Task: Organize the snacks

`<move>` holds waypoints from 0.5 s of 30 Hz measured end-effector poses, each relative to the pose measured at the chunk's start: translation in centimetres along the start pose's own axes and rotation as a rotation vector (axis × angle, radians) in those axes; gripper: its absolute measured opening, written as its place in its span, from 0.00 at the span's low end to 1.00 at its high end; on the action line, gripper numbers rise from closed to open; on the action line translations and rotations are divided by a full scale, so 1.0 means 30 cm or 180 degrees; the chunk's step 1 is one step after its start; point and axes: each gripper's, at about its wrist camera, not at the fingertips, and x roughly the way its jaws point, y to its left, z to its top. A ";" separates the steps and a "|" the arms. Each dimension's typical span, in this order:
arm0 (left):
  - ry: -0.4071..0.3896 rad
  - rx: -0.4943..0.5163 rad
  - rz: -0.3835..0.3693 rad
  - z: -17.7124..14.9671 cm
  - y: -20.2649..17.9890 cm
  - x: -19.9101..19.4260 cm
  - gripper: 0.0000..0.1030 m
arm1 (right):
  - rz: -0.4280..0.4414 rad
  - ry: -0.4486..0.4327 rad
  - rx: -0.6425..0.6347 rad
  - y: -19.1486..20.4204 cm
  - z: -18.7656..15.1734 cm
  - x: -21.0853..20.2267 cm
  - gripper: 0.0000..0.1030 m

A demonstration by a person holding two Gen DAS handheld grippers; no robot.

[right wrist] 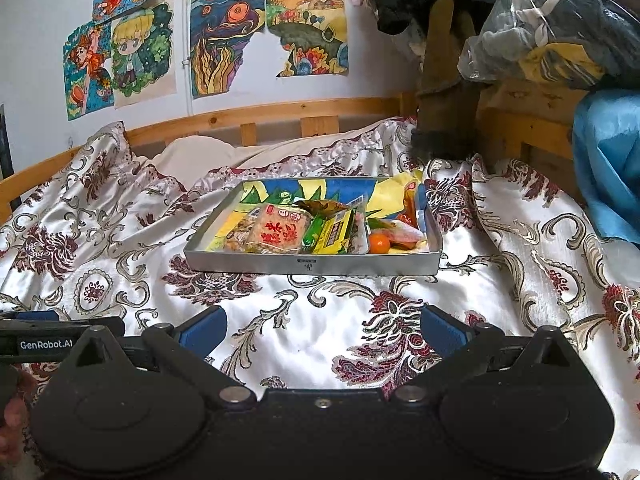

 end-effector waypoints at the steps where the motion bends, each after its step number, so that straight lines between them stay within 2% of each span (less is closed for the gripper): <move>1: -0.0005 -0.0003 -0.0004 0.000 0.001 -0.001 1.00 | 0.0003 0.0004 -0.0005 0.001 -0.001 0.000 0.99; 15: 0.0002 0.0020 -0.0002 -0.002 -0.002 0.003 1.00 | -0.0001 0.0013 0.0002 -0.006 -0.003 0.000 0.99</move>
